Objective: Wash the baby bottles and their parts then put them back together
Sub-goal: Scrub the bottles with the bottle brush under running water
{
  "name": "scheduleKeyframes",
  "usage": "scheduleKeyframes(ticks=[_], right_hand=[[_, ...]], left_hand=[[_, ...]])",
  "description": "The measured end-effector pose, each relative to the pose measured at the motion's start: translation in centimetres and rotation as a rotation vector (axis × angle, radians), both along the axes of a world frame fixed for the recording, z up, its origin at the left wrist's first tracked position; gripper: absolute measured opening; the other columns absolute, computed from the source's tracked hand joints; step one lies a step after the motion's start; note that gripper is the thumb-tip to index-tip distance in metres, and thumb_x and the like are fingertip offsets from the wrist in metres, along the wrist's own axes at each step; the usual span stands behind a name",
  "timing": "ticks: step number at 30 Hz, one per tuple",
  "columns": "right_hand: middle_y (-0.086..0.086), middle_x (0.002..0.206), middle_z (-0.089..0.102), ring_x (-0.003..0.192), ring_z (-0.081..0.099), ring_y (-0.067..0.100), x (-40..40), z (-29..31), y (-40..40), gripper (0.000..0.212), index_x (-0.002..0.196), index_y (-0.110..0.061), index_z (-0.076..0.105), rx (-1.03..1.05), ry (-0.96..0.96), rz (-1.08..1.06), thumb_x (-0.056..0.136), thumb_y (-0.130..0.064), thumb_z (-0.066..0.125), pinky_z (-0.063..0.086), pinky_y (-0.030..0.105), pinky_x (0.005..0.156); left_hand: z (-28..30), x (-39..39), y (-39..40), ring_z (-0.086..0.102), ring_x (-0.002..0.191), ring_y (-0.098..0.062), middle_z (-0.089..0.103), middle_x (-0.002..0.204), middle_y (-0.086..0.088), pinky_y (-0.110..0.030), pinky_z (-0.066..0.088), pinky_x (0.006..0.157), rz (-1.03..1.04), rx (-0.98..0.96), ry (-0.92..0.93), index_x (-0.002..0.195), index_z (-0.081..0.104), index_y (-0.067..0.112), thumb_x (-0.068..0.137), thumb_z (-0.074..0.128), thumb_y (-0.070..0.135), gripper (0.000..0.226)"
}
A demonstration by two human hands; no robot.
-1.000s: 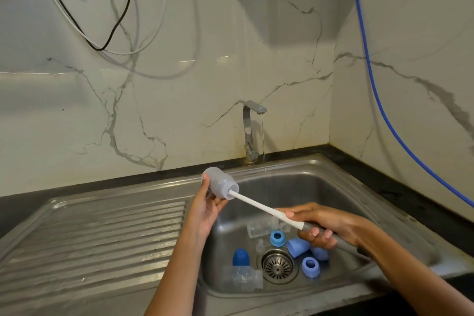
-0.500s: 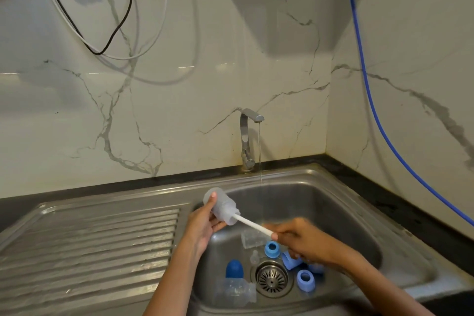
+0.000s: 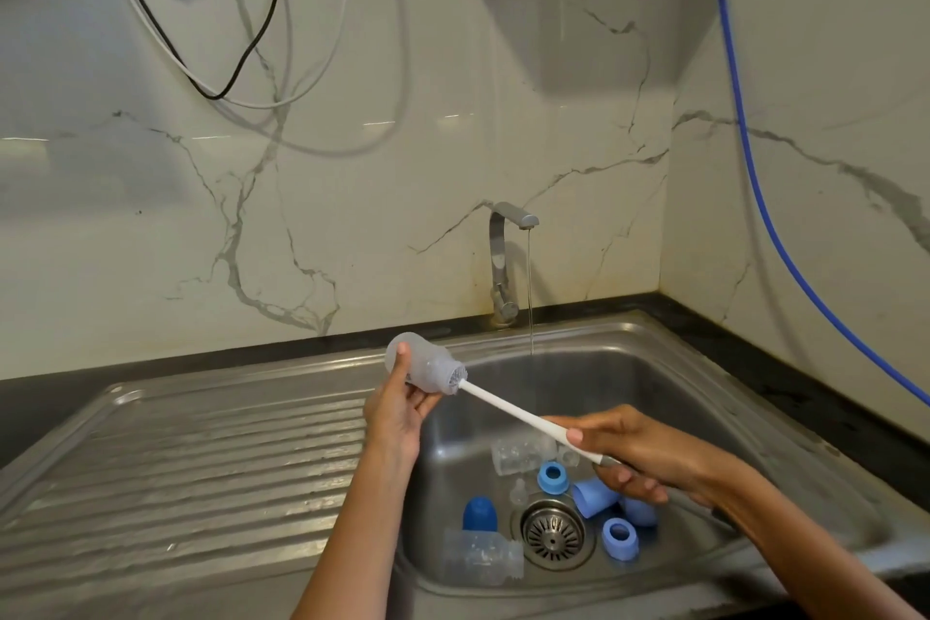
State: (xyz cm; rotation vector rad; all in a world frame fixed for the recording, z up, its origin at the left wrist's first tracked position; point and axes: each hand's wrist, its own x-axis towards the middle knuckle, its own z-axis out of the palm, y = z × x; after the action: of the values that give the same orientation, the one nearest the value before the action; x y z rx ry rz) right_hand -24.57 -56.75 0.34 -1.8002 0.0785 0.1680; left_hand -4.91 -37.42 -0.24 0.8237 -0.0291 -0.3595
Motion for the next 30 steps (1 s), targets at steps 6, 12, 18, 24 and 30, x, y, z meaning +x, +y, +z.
scheduleKeyframes(ticks=[6, 12, 18, 24, 30], right_hand=[[-0.004, 0.061, 0.050, 0.052, 0.040, 0.006, 1.5, -1.7, 0.1, 0.042, 0.139, -0.052, 0.033, -1.015, -0.354, -0.138, 0.101, -0.038, 0.042, 0.037, 0.023, 0.055], [0.000, 0.068, 0.053, 0.055, 0.044, 0.008, 2.1, -2.6, 1.6, 0.046, 0.147, -0.047, 0.017, -1.233, -0.375, -0.183, 0.103, -0.042, 0.031, 0.040, 0.024, 0.056], [0.006, 0.075, 0.062, 0.065, 0.058, 0.020, 2.9, -2.9, 2.8, 0.045, 0.148, -0.043, 0.023, -1.188, -0.388, -0.223, 0.104, -0.037, 0.033, 0.047, 0.033, 0.066], [-0.007, 0.057, 0.044, 0.046, 0.034, 0.006, 2.2, -1.7, 2.3, 0.033, 0.130, -0.044, 0.054, -0.207, -0.165, -0.139, 0.100, -0.033, 0.049, 0.033, 0.021, 0.042], [0.000, 0.061, 0.032, 0.043, 0.022, 0.006, 1.3, -0.6, 0.1, 0.032, 0.127, -0.039, 0.059, 0.284, 0.072, -0.008, 0.097, -0.031, 0.050, 0.024, 0.015, 0.034]], left_hand=[[0.1, -0.9, -0.6, 0.066, 0.098, -0.029, 0.064, 0.106, -0.015, -0.033, 0.060, 0.059, 0.195, 0.171, -0.042, 0.116, 0.056, 0.001, 0.079, 0.075, 0.021, 0.045], [-0.1, -1.0, -0.7, 0.063, 0.106, -0.031, 0.062, 0.115, -0.017, -0.032, 0.059, 0.065, 0.185, 0.201, -0.064, 0.122, 0.054, 0.000, 0.082, 0.073, 0.020, 0.048], [0.0, -1.5, -1.0, 0.066, 0.099, -0.028, 0.064, 0.106, -0.015, -0.033, 0.060, 0.066, 0.043, 0.135, -0.056, 0.107, 0.055, 0.006, 0.085, 0.068, 0.022, 0.031], [-0.3, -1.2, -0.5, 0.064, 0.096, -0.026, 0.062, 0.109, -0.017, -0.032, 0.060, 0.062, -0.091, 0.032, -0.007, 0.123, 0.048, 0.003, 0.091, 0.059, 0.027, 0.041], [0.5, -0.4, 0.0, 0.062, 0.107, -0.031, 0.060, 0.116, -0.019, -0.043, 0.055, 0.077, -0.058, -0.122, 0.006, 0.124, 0.047, 0.004, 0.089, 0.059, 0.030, 0.045]])
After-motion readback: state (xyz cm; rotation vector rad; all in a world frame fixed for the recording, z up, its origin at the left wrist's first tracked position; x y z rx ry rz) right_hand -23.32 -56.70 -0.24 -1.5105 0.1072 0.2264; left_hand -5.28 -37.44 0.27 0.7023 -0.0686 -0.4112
